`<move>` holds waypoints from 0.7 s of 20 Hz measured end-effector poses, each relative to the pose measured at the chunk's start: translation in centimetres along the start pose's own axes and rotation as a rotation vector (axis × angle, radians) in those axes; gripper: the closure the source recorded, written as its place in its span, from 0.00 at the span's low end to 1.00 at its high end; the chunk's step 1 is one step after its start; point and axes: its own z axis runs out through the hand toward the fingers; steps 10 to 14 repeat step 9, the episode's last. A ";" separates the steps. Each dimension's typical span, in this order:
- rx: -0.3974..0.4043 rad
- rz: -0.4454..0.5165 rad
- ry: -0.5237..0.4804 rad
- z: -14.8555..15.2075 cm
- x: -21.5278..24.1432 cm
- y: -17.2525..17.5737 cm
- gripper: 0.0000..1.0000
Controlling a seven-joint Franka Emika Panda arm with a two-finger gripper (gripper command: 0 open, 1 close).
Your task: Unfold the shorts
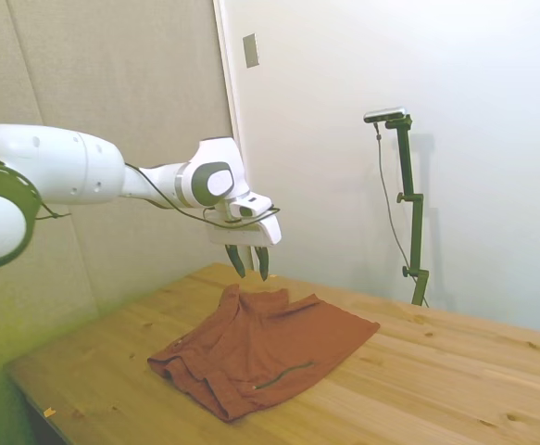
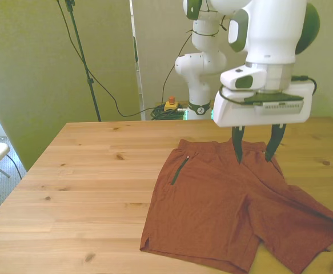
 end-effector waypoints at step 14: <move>0.036 -0.042 0.004 -8.1 -8.2 11.3 0.00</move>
